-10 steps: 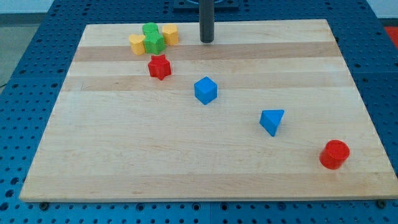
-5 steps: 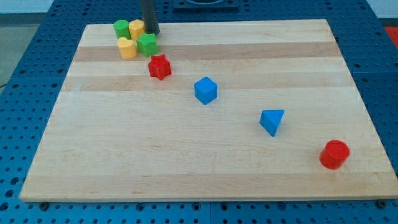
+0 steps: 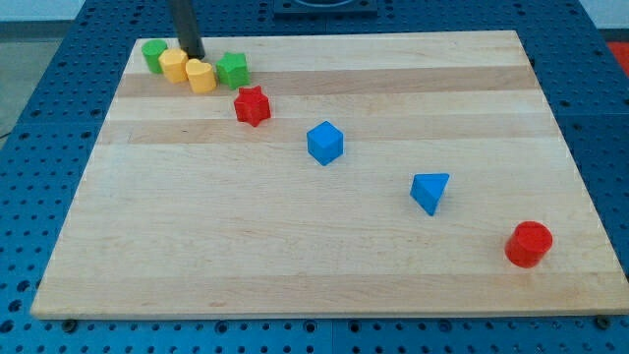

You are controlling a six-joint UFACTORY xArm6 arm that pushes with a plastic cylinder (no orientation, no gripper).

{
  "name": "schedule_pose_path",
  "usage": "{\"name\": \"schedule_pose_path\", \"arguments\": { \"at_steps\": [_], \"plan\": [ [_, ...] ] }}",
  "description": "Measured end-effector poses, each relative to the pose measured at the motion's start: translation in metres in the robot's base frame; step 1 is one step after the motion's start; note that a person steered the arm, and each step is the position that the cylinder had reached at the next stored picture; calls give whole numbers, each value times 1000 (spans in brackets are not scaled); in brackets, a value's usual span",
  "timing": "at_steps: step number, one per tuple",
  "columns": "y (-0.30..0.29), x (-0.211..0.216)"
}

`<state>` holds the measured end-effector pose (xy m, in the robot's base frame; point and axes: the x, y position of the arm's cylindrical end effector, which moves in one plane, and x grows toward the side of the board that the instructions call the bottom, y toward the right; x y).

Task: Place the yellow blocks and green blocks in a diagonal line

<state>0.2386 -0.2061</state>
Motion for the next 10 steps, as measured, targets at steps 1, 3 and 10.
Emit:
{"name": "schedule_pose_path", "arguments": {
  "at_steps": [1,3,10],
  "plan": [
    [26,0],
    [79,10],
    [120,66]
  ]
}}
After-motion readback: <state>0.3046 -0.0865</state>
